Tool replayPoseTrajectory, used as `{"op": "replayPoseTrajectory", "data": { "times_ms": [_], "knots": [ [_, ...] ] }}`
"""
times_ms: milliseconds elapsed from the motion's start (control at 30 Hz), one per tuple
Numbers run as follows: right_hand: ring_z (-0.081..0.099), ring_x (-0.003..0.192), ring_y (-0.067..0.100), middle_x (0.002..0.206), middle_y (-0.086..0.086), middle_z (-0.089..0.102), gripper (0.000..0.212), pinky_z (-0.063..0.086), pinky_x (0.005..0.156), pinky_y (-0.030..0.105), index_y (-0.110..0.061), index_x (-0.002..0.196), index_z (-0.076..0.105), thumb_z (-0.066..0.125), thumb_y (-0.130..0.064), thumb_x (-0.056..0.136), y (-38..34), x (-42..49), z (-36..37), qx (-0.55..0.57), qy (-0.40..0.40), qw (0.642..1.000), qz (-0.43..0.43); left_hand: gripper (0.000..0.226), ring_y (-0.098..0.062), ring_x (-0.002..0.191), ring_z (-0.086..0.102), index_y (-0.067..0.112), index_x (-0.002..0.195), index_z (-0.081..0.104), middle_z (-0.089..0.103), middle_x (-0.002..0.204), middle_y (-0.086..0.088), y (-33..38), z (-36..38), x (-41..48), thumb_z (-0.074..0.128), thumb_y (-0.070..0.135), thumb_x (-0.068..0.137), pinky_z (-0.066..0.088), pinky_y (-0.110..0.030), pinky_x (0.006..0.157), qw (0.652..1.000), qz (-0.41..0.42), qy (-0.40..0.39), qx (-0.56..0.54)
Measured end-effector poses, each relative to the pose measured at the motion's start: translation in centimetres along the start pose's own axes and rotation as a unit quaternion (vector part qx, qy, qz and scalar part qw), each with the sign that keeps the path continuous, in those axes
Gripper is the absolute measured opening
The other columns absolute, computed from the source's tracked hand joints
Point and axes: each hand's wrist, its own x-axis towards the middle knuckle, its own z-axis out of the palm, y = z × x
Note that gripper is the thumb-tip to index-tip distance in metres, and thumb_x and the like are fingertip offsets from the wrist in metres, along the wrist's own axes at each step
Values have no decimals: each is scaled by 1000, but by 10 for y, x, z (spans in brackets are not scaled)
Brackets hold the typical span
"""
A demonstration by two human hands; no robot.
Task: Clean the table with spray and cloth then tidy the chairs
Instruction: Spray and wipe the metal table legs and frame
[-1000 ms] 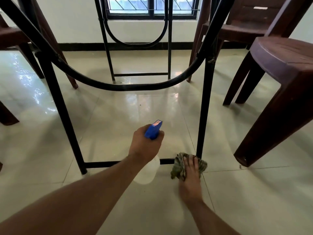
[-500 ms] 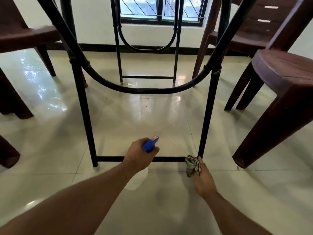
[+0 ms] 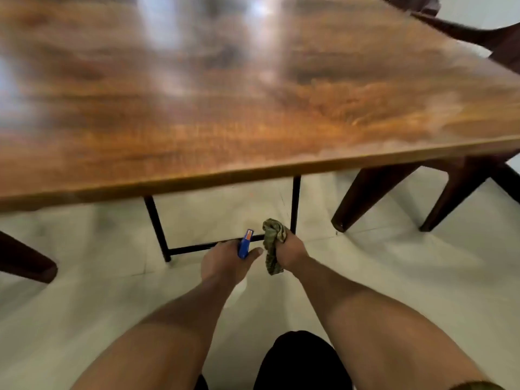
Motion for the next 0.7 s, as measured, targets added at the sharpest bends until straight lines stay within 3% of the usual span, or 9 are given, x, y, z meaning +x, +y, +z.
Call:
{"op": "replayPoseTrajectory", "data": {
  "times_ms": [100, 167, 200, 233, 300, 367, 467, 600, 700],
  "knots": [
    [61, 89, 22, 99, 2, 67, 36, 54, 94, 37, -21, 121, 67, 59, -38, 90, -31, -45, -4, 80, -17, 997, 16, 51, -25, 80, 67, 28, 76, 52, 60, 74, 5, 21, -30, -32, 48, 77, 86, 46, -31, 61, 1000, -19, -16, 0],
    [57, 76, 19, 86, 0, 62, 12, 51, 73, 25, -25, 99, 63, 51, -24, 99, -62, -90, -22, 95, -6, 994, 45, 43, -25, 81, 67, 28, 81, 55, 63, 78, 4, 39, -61, -59, 50, 70, 90, 49, -31, 64, 1000, -10, -25, -1],
    [54, 69, 19, 78, -1, 59, 20, 47, 64, 23, -28, 86, 59, 47, -21, 101, -73, -110, -29, 93, -3, 993, 66, 40, -25, 80, 66, 28, 85, 57, 66, 80, 3, 46, -73, -73, 51, 68, 91, 52, -32, 66, 1000, -3, -26, -9],
    [53, 65, 19, 72, -2, 56, 28, 46, 60, 25, -34, 78, 56, 44, -21, 100, -80, -124, -35, 84, -3, 993, 78, 38, -24, 79, 66, 29, 88, 59, 68, 82, 3, 53, -86, -86, 51, 66, 91, 54, -33, 68, 999, -5, -31, -13],
    [52, 72, 23, 72, -4, 53, 29, 50, 68, 36, -43, 69, 53, 43, -26, 90, -93, -149, -47, 53, 1, 995, 87, 37, -23, 78, 66, 31, 89, 59, 69, 85, 3, 67, -109, -106, 50, 67, 90, 55, -33, 67, 999, -20, -39, -23],
    [52, 85, 23, 85, -3, 55, 25, 52, 79, 42, -48, 81, 52, 49, -24, 85, -113, -177, -65, 27, -16, 995, 97, 38, -23, 81, 67, 32, 92, 59, 70, 88, 3, 84, -139, -123, 49, 69, 89, 54, -33, 68, 997, -36, -72, -20],
    [59, 95, 19, 100, -8, 57, 28, 48, 82, 26, -44, 107, 47, 56, -23, 89, -132, -216, -84, 4, -32, 995, 98, 39, -26, 88, 68, 32, 98, 60, 71, 95, 0, 100, -177, -156, 50, 68, 89, 54, -33, 73, 994, -24, -103, -26],
    [63, 84, 17, 96, -7, 67, 29, 47, 63, 20, -47, 115, 58, 48, -29, 96, -163, -267, -107, -7, -15, 993, 117, 42, -26, 83, 67, 28, 92, 58, 70, 88, 0, 119, -228, -199, 54, 70, 87, 57, -38, 74, 989, -15, -125, -77],
    [66, 101, 24, 116, 4, 71, 40, 52, 85, 30, -43, 134, 55, 50, -30, 96, -194, -312, -130, -2, 12, 991, 136, 43, -29, 84, 67, 26, 81, 51, 69, 84, -1, 143, -278, -227, 56, 68, 87, 54, -36, 71, 986, -1, -145, -87]
  ]
}}
